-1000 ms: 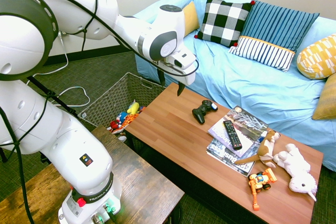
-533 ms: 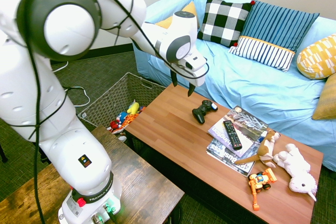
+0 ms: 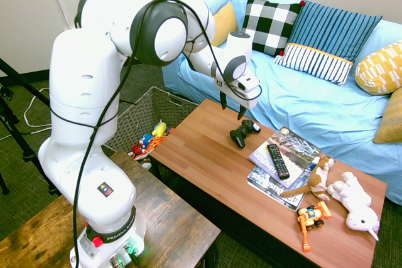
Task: Put the gamepad in the basket
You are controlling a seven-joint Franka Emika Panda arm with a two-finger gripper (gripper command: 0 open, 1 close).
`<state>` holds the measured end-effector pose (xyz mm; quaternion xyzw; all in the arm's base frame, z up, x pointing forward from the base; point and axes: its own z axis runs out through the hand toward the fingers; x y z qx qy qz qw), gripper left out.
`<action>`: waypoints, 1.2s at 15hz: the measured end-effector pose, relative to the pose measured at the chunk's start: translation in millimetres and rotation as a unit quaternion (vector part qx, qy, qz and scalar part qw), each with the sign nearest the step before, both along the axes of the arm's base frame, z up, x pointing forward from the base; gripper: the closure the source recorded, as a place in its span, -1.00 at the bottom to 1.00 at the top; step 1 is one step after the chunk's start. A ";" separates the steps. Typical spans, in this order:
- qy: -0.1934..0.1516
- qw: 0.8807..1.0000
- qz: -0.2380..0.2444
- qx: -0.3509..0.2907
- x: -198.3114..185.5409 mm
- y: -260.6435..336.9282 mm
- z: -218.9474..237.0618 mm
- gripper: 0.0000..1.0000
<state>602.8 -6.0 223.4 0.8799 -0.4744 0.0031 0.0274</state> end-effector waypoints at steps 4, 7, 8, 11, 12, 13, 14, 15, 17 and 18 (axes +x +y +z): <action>0.014 1.000 -0.011 -0.001 24.4 -3.1 -44.7 -1.00; 0.019 1.000 -0.023 -0.006 40.3 -14.3 -65.8 -1.00; 0.022 0.999 -0.026 -0.006 44.8 -16.5 -71.7 -1.00; 0.032 0.999 -0.032 -0.006 55.8 -19.7 -88.6 -1.00; 0.035 0.999 -0.033 -0.007 58.2 -20.8 -94.7 -1.00; 0.039 0.999 -0.034 -0.007 59.7 -21.7 -101.5 -1.00; 0.042 0.998 -0.035 -0.007 60.8 -22.6 -108.3 -1.00; 0.045 0.998 -0.037 -0.007 61.8 -23.3 -114.1 -1.00; 0.047 0.998 -0.041 -0.006 63.2 -26.0 -121.9 1.00; 0.047 0.998 -0.042 -0.005 64.2 -27.1 -123.8 1.00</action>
